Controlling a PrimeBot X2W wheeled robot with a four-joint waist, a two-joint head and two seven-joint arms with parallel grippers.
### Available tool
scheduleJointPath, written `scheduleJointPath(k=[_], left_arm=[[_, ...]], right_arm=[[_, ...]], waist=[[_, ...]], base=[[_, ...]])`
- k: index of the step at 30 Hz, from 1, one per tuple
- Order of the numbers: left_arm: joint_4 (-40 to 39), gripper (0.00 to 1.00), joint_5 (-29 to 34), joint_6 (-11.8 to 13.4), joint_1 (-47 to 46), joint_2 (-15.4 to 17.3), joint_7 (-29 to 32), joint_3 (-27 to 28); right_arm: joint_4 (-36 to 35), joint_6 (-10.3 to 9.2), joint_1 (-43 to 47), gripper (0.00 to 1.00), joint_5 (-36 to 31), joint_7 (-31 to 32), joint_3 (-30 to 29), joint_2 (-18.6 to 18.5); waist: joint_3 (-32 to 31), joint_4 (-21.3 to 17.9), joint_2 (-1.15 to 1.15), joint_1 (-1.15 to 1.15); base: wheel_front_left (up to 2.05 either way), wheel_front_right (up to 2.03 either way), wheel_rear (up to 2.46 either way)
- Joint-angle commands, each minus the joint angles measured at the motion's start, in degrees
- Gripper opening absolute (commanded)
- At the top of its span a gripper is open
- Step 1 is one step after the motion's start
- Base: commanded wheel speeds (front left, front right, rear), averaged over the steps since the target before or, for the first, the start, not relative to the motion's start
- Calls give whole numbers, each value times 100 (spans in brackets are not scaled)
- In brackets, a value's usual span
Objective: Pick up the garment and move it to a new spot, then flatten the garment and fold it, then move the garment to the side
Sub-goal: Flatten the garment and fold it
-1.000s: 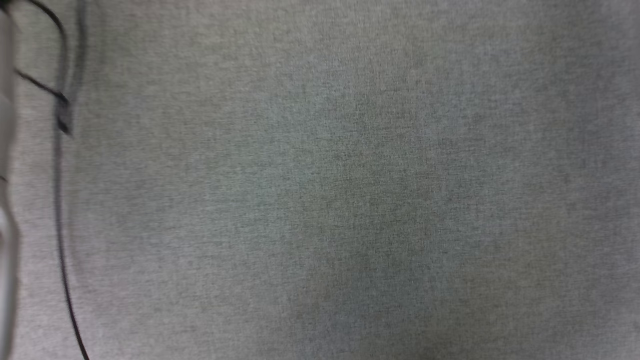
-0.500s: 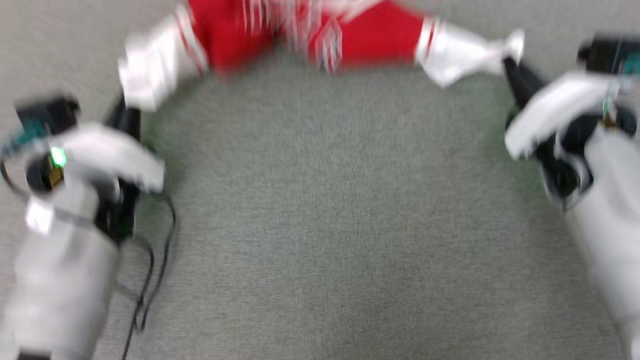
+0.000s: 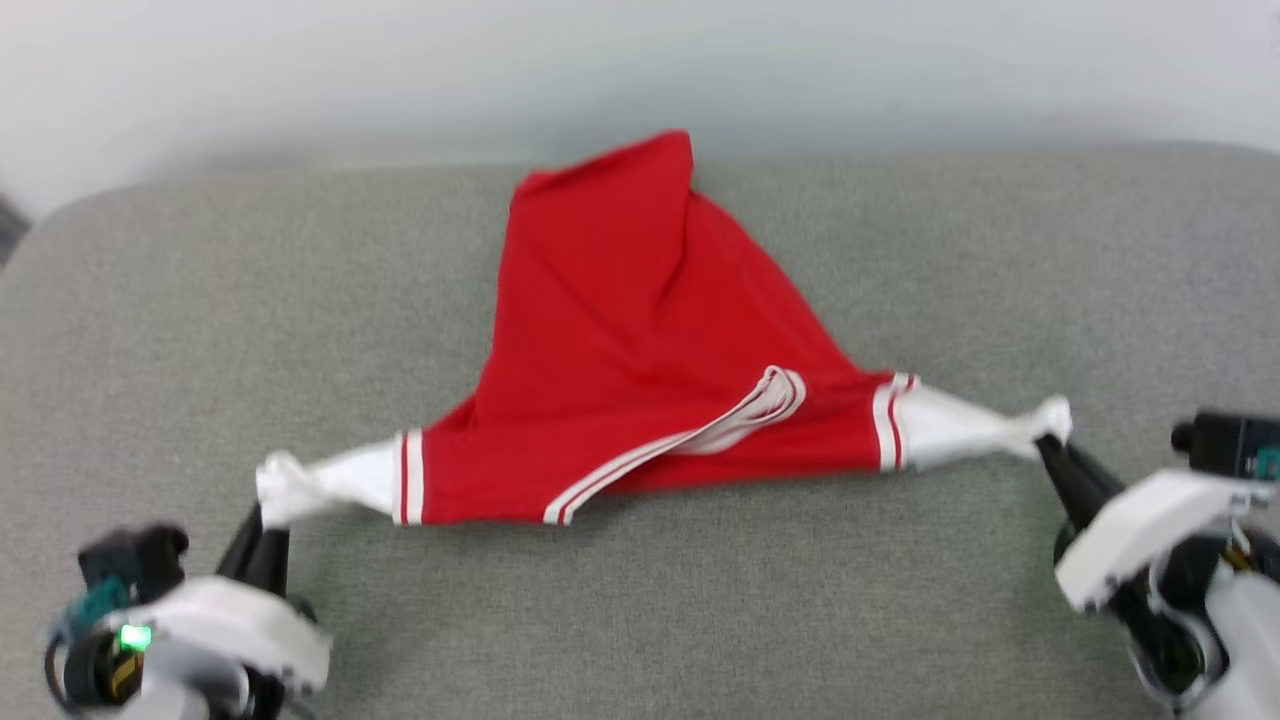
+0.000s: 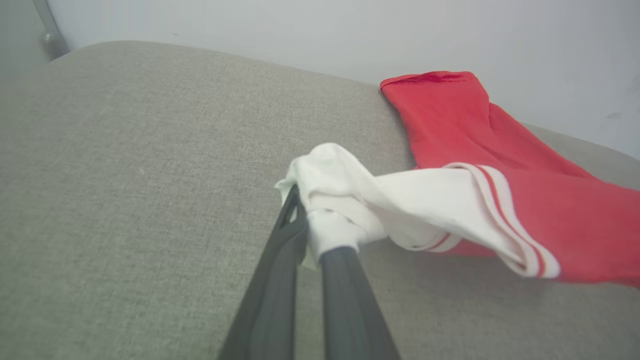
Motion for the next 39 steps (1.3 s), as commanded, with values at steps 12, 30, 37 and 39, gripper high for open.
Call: scheduleJointPath(k=[12, 30, 37, 39], left_arm=[[-1704, 0, -194, 1038, 2441, 335, 786, 58], [-2114, 0, -136, 1174, 2834, 255, 556, 3], [-2451, 0, 117, 1232, 2559, 232, 428, -136], [-2575, 0, 197, 1261, 2470, 227, 415, -177]], right_arm=[[-1274, -7, 2603, 0, -789, 469, -1054, 388], [-2493, -5, 4045, 100, -2281, 897, -1436, 1096], [-2869, -5, 3577, 100, -2100, 425, -1727, 1192], [-2882, -4, 3309, 100, -2031, 506, -1917, 1240]], waist=[[-845, 65, 0, 2], [-914, 65, 0, 2], [-885, 220, 0, 2], [-855, 304, 0, 2]], base=[[0, 0, 0], [0, 0, 0], [0, 0, 0], [0, 0, 0]])
